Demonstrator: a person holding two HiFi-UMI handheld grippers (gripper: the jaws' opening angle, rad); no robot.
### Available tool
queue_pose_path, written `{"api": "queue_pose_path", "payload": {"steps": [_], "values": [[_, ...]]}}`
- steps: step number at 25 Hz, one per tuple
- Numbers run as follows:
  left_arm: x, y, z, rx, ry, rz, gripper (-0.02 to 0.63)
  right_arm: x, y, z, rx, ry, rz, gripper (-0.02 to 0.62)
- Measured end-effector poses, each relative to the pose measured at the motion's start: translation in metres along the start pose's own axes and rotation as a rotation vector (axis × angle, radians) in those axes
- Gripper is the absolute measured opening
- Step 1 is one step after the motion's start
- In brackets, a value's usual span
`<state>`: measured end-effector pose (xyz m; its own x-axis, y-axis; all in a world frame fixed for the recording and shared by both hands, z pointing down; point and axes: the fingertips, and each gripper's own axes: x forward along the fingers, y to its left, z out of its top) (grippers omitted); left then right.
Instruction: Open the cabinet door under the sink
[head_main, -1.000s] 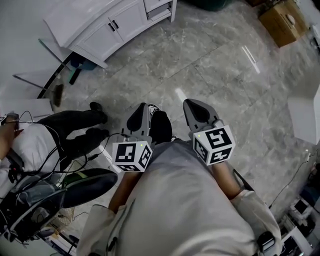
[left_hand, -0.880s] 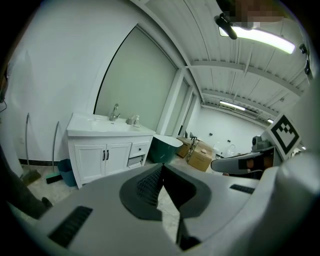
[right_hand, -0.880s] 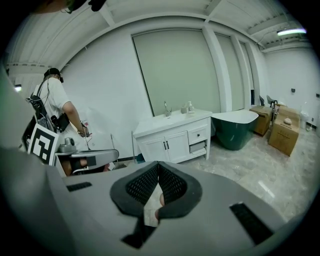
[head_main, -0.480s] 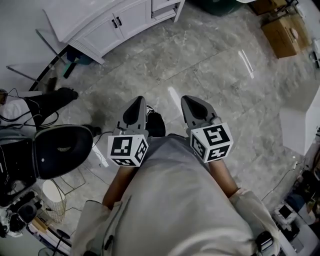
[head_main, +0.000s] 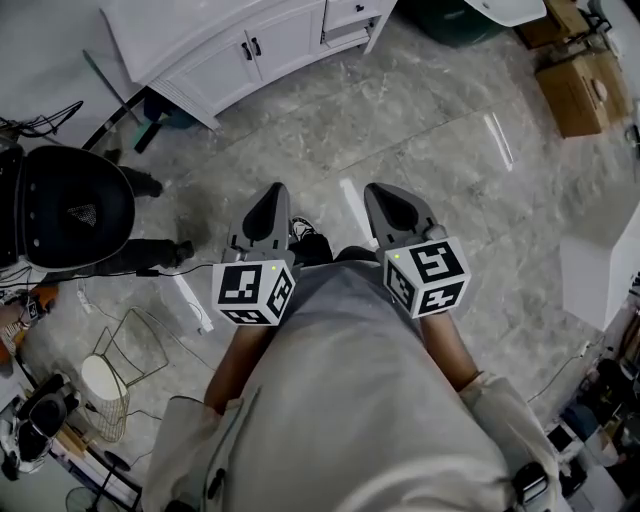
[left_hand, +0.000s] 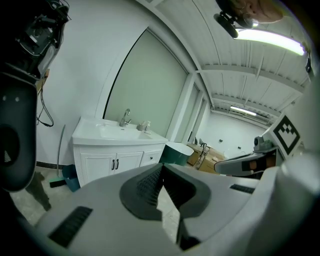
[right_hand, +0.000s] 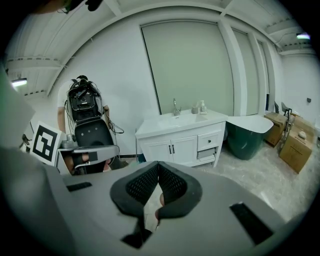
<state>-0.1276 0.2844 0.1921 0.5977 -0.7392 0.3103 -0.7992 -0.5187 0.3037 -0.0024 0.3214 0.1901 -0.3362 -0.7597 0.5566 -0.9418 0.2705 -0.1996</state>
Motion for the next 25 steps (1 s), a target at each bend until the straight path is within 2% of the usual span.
{"api": "queue_pose_path", "payload": {"steps": [14,25], "values": [[0.021,0.016,-0.003,0.009,0.029,0.036,0.0,0.023,-0.021,0.011,0.014,0.028,0.002,0.011],[0.08,0.043,0.029,0.031,0.027,0.098,0.0,0.076,-0.064,0.059,0.007,0.006,0.052,0.011]]}}
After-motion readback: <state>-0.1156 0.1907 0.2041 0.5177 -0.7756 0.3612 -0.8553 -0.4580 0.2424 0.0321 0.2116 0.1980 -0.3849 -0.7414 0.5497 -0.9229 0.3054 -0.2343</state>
